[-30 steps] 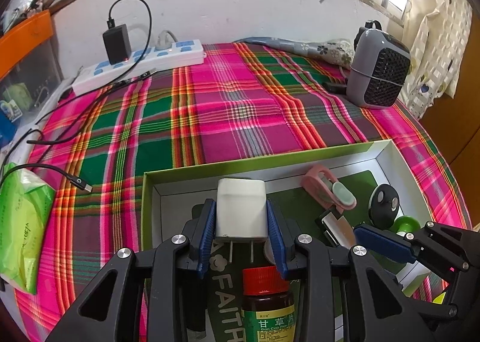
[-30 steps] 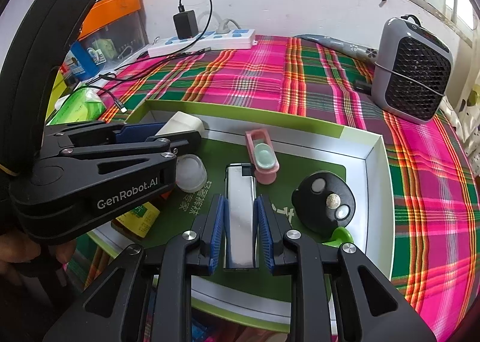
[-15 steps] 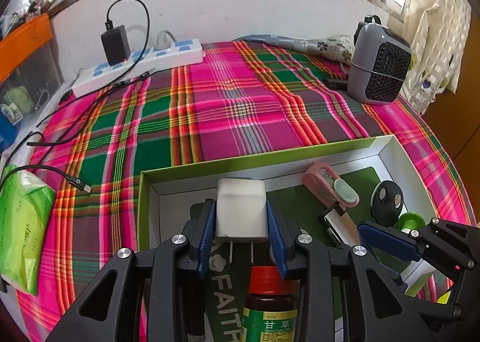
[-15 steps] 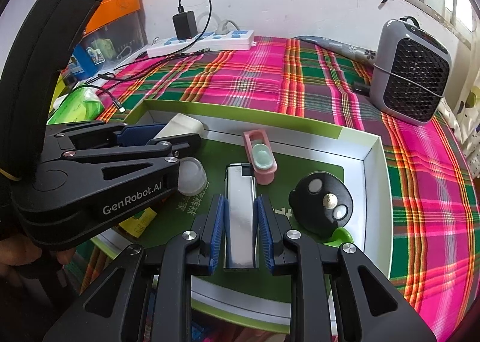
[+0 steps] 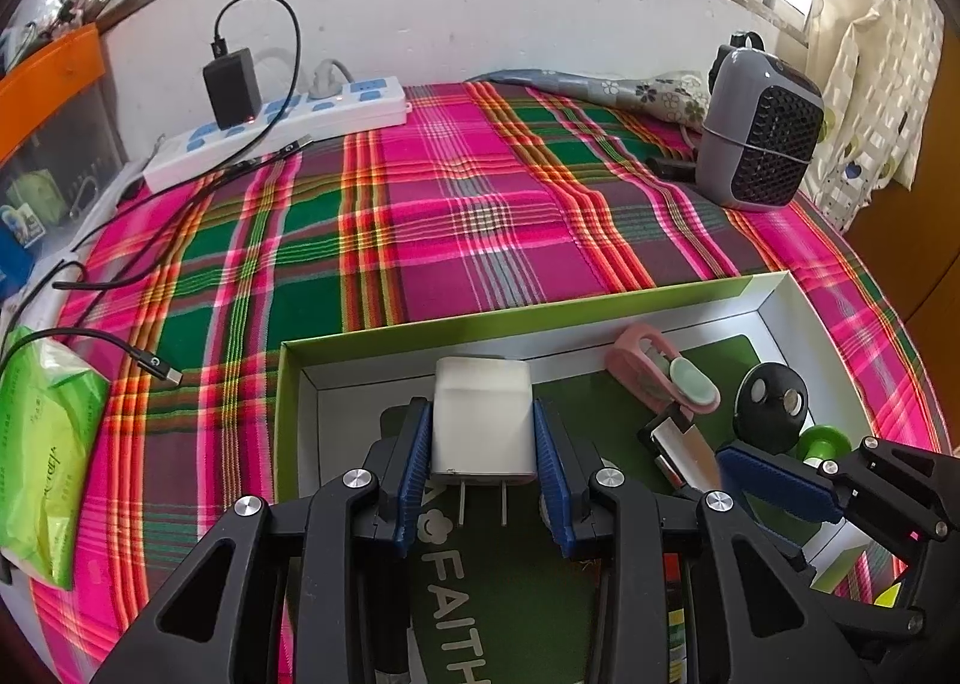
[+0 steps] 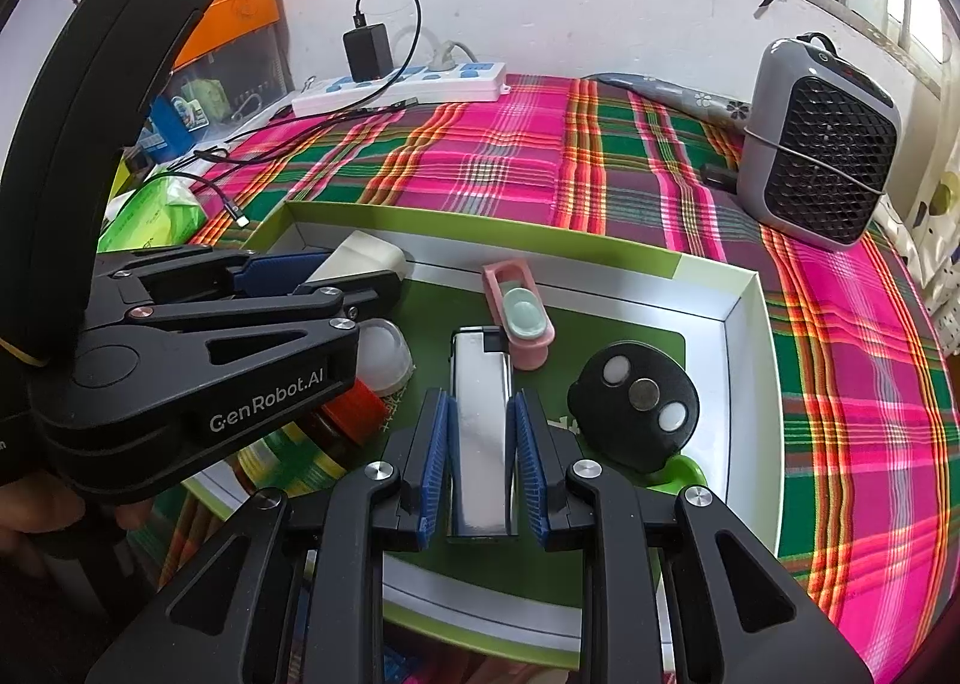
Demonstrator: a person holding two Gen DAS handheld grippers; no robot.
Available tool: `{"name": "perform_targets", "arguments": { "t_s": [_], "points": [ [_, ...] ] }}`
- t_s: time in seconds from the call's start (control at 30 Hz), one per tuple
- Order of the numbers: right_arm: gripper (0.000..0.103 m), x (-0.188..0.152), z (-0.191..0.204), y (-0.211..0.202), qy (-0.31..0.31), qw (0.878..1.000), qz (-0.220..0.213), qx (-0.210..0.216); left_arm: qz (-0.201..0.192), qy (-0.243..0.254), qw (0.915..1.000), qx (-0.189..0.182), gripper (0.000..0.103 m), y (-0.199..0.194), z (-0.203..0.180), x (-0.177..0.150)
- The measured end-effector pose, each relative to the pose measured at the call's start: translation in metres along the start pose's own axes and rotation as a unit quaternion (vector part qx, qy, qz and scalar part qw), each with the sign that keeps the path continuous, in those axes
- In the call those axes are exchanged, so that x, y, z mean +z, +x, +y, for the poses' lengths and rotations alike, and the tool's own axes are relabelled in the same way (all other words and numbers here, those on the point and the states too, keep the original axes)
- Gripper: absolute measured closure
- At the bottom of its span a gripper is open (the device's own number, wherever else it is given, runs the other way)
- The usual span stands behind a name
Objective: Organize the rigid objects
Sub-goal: 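Lower the charger plug with the left tool while the right tool lowers the silver bar into the tray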
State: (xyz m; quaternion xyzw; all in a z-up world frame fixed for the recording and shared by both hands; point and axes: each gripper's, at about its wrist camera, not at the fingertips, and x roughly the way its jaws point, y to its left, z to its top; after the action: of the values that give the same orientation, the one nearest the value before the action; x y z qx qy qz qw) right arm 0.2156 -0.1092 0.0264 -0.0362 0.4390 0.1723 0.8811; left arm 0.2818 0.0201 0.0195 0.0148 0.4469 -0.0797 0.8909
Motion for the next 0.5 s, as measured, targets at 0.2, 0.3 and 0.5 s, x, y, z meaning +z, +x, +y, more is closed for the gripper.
{"name": "perform_targets", "arguments": {
  "t_s": [0.2,0.3,0.5],
  "points": [
    [0.079,0.0004,-0.0009,0.0002,0.000,1.000,0.000,0.001,0.000,0.000,1.0000,0.000,0.070,0.0003,-0.0002,0.0003],
    [0.079,0.0003,-0.0011,0.0001,0.000,1.000,0.001,0.001,0.000,0.000,1.0000,0.001,0.070,0.0004,0.0001,0.0006],
    [0.079,-0.0001,-0.0008,0.0008,0.001,1.000,0.001,0.003,-0.001,-0.002,1.0000,0.000,0.069,-0.0008,0.0021,0.0010]
  ]
}}
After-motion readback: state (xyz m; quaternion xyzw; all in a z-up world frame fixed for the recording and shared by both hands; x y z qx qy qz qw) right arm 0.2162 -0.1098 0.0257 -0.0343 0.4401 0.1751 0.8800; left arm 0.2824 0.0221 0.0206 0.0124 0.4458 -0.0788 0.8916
